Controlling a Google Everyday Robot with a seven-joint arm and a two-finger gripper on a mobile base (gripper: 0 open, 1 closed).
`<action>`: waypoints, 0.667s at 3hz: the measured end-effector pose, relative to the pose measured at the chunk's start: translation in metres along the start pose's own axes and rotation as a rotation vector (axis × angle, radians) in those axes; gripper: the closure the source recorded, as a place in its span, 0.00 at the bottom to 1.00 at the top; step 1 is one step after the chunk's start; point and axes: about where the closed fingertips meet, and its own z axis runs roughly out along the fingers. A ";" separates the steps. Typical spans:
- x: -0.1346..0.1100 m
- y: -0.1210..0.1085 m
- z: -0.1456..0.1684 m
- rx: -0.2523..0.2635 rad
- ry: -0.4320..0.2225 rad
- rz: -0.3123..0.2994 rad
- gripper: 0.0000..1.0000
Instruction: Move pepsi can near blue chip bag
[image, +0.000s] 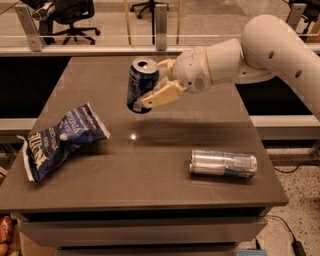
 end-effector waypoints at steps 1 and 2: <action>0.000 0.007 0.014 -0.050 -0.006 -0.005 1.00; -0.009 0.019 0.033 -0.129 -0.023 -0.027 1.00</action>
Offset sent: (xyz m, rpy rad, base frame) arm -0.0322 0.0579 -0.0087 -0.0004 0.0344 0.2397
